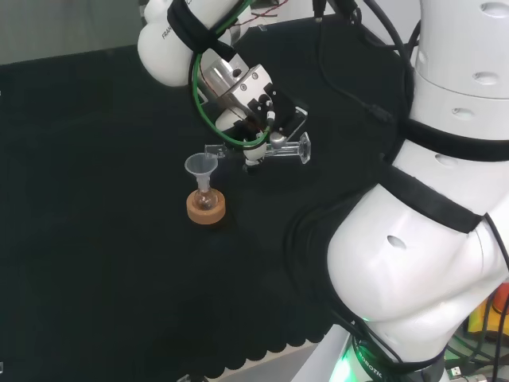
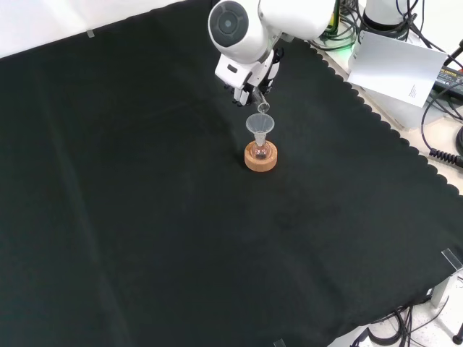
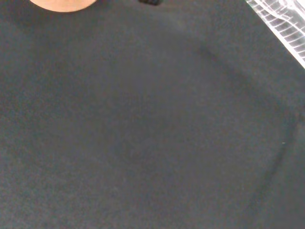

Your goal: Pour the water from the graduated cylinder into the round-bottom flask.

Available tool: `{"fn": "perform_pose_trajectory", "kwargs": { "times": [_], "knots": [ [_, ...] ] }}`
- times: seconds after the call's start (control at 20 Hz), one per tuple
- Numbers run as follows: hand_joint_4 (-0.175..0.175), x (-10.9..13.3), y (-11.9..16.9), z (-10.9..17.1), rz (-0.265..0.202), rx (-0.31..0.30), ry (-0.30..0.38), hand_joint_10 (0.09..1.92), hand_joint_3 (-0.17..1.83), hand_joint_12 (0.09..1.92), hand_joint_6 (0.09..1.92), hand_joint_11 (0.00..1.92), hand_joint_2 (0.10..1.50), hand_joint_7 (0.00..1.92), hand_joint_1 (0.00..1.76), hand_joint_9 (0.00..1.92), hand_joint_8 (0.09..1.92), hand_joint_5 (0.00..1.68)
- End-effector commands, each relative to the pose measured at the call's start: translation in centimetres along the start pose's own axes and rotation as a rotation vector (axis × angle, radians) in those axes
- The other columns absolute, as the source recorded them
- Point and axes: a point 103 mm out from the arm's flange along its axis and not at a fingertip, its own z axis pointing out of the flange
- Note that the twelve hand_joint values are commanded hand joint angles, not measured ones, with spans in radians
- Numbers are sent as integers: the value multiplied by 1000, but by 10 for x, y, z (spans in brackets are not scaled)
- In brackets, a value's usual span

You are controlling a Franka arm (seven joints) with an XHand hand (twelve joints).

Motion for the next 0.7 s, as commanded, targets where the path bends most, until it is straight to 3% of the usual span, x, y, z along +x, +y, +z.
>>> {"fn": "perform_pose_trajectory", "kwargs": {
  "times": [0.05, 0.7],
  "knots": [
    [-175, 0, 1, -2, 20, 37, -42, 87, -1, 705, 925, 1271, 1085, 1064, 1274, 1479, 902, 1030],
    [-175, -4, 2, -10, 52, 86, -71, 87, -1, 703, 920, 1271, 1083, 1068, 1274, 1482, 896, 1033]
  ]
}}
